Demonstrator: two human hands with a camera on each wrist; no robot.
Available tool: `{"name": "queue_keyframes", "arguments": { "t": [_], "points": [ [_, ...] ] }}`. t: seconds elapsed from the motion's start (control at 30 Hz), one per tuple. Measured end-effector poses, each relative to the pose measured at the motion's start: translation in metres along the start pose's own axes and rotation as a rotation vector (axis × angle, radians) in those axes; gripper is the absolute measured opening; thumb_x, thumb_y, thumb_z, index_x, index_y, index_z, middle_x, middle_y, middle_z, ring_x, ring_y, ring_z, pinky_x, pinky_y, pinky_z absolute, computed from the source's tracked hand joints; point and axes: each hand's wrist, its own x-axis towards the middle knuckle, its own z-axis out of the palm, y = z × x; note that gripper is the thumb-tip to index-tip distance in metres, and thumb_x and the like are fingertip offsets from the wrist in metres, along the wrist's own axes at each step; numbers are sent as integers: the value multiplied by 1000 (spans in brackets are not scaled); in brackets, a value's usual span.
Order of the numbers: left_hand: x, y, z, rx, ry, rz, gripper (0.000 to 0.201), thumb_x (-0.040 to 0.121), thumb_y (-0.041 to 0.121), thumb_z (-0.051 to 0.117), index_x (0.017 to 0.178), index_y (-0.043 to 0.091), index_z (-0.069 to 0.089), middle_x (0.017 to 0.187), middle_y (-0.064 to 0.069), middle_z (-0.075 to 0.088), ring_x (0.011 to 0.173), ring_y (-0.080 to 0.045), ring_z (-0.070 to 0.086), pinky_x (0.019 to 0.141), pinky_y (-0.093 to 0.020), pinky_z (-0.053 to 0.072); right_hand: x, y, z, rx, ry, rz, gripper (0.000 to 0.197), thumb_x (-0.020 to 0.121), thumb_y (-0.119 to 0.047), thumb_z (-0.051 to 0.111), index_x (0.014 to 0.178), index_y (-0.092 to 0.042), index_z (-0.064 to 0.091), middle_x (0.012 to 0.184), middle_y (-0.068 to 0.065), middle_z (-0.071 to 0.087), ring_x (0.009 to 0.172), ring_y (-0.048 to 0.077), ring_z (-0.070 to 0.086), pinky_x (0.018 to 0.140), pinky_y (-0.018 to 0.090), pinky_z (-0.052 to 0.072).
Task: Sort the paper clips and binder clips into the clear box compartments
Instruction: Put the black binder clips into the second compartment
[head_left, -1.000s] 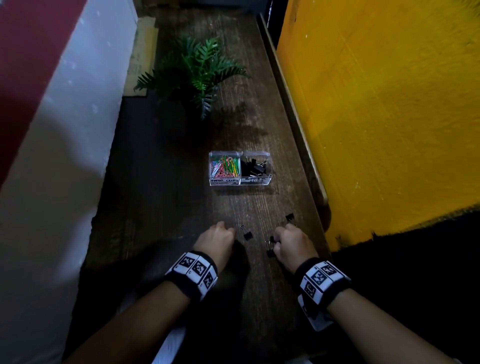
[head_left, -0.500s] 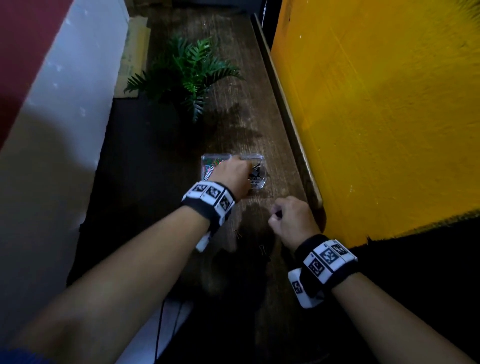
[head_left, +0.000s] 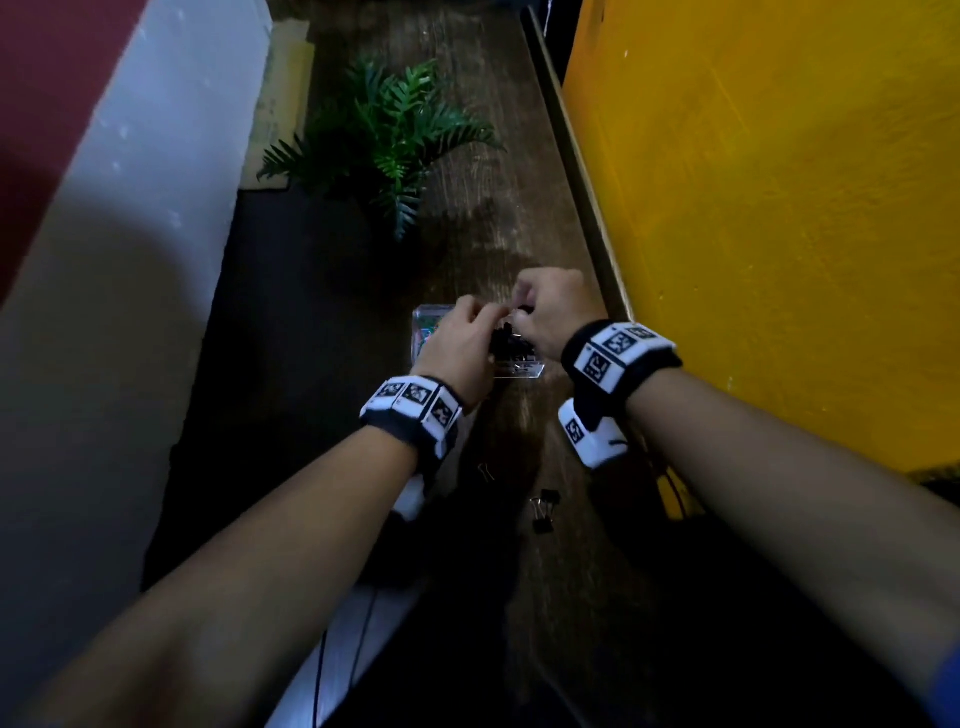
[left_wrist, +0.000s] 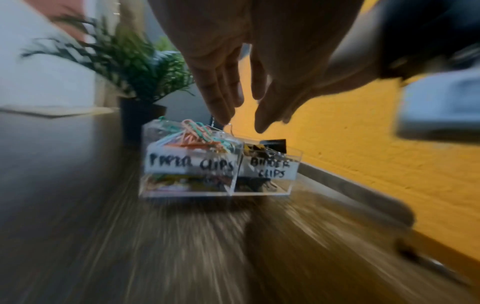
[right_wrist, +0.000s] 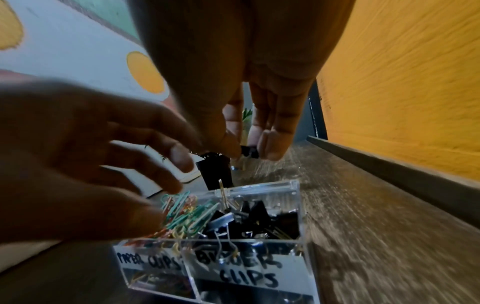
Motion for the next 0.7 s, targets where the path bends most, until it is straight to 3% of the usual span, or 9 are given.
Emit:
{"name": "queue_keyframes", "arguments": {
  "t": [0.07,0.13,0.3,0.43,0.53,0.7],
  "points": [
    [-21,-3,2,-33,73,-31,52,76,7,68,124,17,53,114,-7,49,100,-23,53,78,-32,49,11,-3,6,-42,-47,1,8,77,-16,71,75,-18,63,79,-2,63,73,15,59,59,27,48],
    [-45,-4,8,-30,59,-78,44,76,10,67,119,18,56,114,-4,49,98,-22,53,75,-34,51,20,-4,12,-82,-116,-6,8,77,-15,72,76,-18,65,82,0,65,77,17,61,65,29,52],
    [-83,-6,37,17,-203,-114,36,87,27,58,123,24,57,118,-1,49,108,-21,51,83,-39,51,27,0,15,-146,-277,-5,7,80,-12,68,79,-19,70,83,1,67,80,18,64,68,22,46],
    [-89,-1,48,167,-392,-2,38,92,24,52,130,27,51,130,-1,43,118,-22,43,86,-39,51,23,17,-11,10,-118,90,10,87,-14,63,83,-22,67,89,-4,64,81,13,61,69,25,47],
    [-91,-2,49,241,-452,36,40,93,26,51,134,27,48,137,-1,37,123,-22,36,87,-37,48,11,41,-33,43,66,188,12,87,-12,60,89,-19,70,98,1,68,90,14,60,74,21,42],
    [-97,-7,45,242,-447,63,34,95,29,48,128,29,54,132,2,41,119,-18,39,84,-33,48,-42,66,-26,66,68,268,19,88,-6,56,97,-16,71,105,4,69,96,17,62,82,23,46]
  ]
}}
